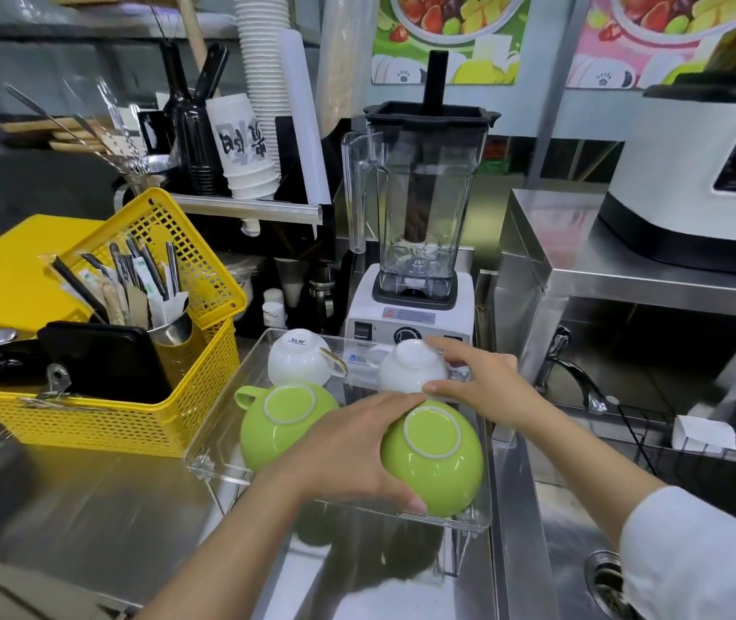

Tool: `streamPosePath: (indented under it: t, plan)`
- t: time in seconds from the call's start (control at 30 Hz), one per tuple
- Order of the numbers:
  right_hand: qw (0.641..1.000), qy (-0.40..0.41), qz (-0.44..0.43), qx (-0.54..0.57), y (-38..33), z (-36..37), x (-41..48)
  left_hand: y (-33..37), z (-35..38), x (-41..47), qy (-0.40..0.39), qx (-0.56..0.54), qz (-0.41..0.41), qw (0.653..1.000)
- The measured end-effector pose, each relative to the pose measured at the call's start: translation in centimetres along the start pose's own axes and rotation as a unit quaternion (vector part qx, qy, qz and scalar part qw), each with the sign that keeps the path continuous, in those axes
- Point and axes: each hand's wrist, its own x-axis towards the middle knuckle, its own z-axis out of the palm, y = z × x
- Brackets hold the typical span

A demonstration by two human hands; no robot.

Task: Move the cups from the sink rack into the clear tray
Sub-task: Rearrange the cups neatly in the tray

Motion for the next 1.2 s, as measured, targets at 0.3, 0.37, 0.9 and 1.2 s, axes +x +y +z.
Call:
streamPosePath:
  t: [0.3,0.37,0.9,1.2]
  plan:
    - [0.995,-0.064,-0.030,0.066,-1.6,0.5,1.7,-0.2,0.2,0.6,-0.007,-0.020,-0.002,1.000]
    - [0.995,-0.068,-0.030,0.064,-1.9,0.6,2.0,0.0,0.0,0.8,-0.015,-0.030,-0.001,0.999]
    - [0.994,-0.079,-0.052,0.048,-2.5,1.0,2.3,-0.5,-0.2,1.8,-0.096,-0.038,0.001,0.995]
    - [0.993,-0.040,-0.035,0.102,-1.9,1.1,1.4,-0.5,-0.4,1.7,-0.062,-0.037,0.003,0.997]
